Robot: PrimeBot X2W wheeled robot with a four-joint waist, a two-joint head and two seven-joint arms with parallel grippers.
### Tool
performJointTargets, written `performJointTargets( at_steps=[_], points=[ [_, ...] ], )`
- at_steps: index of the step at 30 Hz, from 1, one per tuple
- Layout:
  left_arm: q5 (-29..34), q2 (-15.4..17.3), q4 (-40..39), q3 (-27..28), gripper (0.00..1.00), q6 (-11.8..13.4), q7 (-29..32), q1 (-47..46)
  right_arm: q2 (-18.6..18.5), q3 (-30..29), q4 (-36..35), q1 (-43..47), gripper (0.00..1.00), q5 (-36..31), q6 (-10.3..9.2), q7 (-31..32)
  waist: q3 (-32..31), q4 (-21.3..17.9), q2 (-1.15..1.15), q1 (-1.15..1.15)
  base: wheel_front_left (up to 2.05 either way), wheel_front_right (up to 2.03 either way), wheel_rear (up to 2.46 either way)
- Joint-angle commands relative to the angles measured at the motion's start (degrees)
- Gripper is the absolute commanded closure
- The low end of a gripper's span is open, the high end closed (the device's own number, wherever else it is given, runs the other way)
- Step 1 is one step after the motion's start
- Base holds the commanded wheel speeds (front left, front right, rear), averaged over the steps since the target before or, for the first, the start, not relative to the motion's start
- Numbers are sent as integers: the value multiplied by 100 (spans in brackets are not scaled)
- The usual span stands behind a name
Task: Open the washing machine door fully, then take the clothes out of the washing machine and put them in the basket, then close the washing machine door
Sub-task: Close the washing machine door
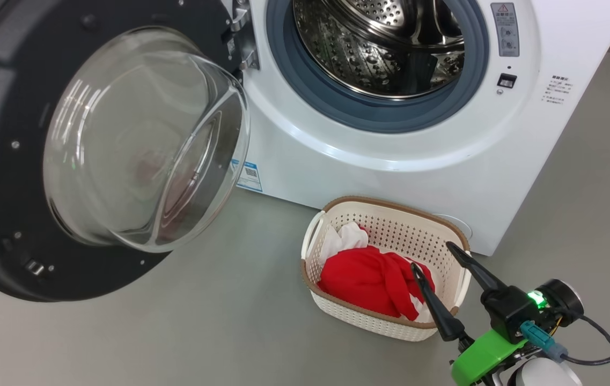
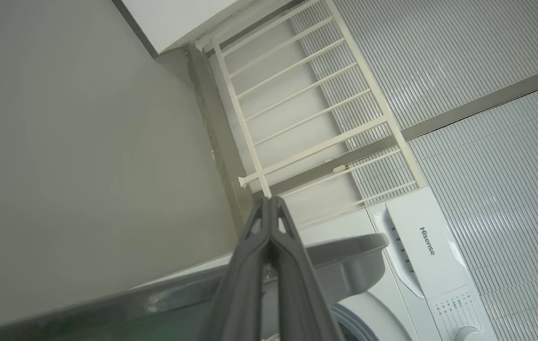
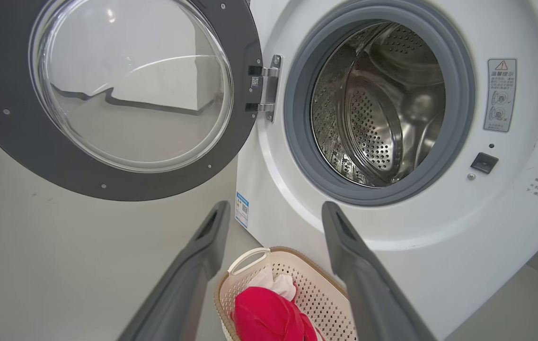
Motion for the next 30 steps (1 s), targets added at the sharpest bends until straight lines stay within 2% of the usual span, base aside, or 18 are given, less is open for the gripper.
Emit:
performJointTargets(
  at_steps=[1,6,14,30],
  points=[
    [-81,336,-78,95,100,50,171,-191,-58,133,-92,-222,0,59,35,-37,24,-22,0,0,0,0,0],
    [-269,466,50,87,100,118,697,-255,-61,184,-20,-275,0,99,35,-37,77,-51,0,0,0,0,0],
    [-388,522,128,63,100,149,1043,-254,-66,256,-6,-361,0,142,35,-37,124,-64,0,0,0,0,0],
    [-792,342,-127,117,100,-103,1777,266,-31,131,-46,-307,0,191,35,-37,123,-50,0,0,0,0,0]
  ],
)
